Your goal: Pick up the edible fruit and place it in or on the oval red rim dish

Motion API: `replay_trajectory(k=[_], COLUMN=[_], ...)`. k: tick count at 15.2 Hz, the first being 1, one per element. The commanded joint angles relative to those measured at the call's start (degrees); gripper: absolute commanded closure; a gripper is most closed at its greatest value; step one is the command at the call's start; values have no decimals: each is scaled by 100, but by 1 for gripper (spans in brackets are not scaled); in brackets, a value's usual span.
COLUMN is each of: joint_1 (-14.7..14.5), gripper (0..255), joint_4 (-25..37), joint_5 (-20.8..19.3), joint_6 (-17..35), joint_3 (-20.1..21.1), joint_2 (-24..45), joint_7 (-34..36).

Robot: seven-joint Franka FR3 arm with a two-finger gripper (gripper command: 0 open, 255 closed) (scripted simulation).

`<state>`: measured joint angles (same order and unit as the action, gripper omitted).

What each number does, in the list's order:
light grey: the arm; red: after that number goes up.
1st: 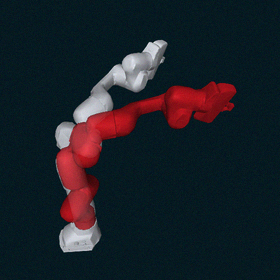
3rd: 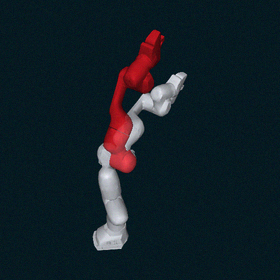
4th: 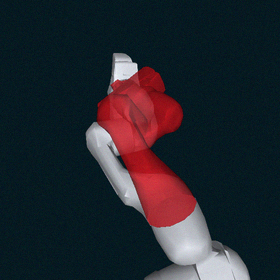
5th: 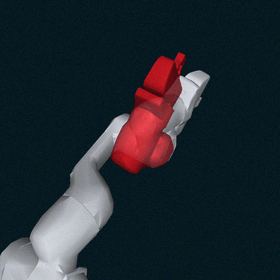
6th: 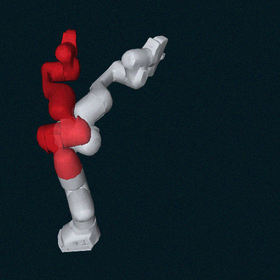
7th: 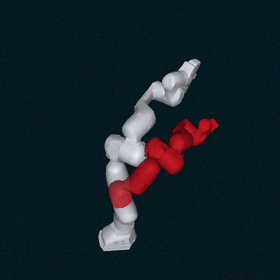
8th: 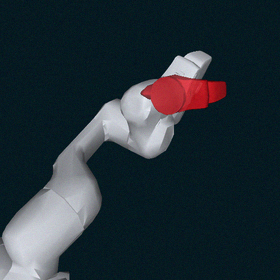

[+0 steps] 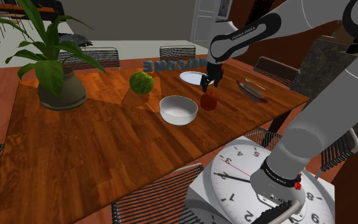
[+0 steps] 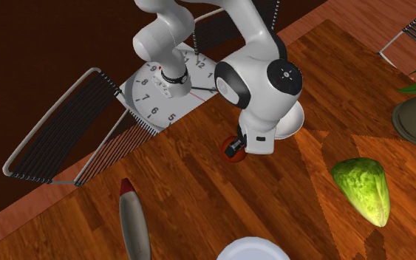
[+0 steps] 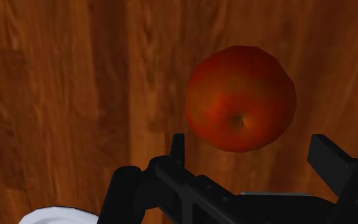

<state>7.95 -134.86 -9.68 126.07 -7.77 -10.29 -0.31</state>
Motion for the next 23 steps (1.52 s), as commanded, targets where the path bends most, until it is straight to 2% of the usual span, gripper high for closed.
replay_trajectory(k=[1, 6, 7, 16, 23], joint_1=[2, 2, 3, 2, -10], gripper=[0, 0, 255, 255, 255], joint_4=[-4, -4, -3, -4, 323], joint_5=[0, 0, 0, 0, 28], joint_6=[38, 38, 38, 38, -522], joint_3=[-5, -5, -5, -5, 17], joint_2=[32, 32, 32, 32, -203], joint_7=[-3, -3, -3, -3, -58])
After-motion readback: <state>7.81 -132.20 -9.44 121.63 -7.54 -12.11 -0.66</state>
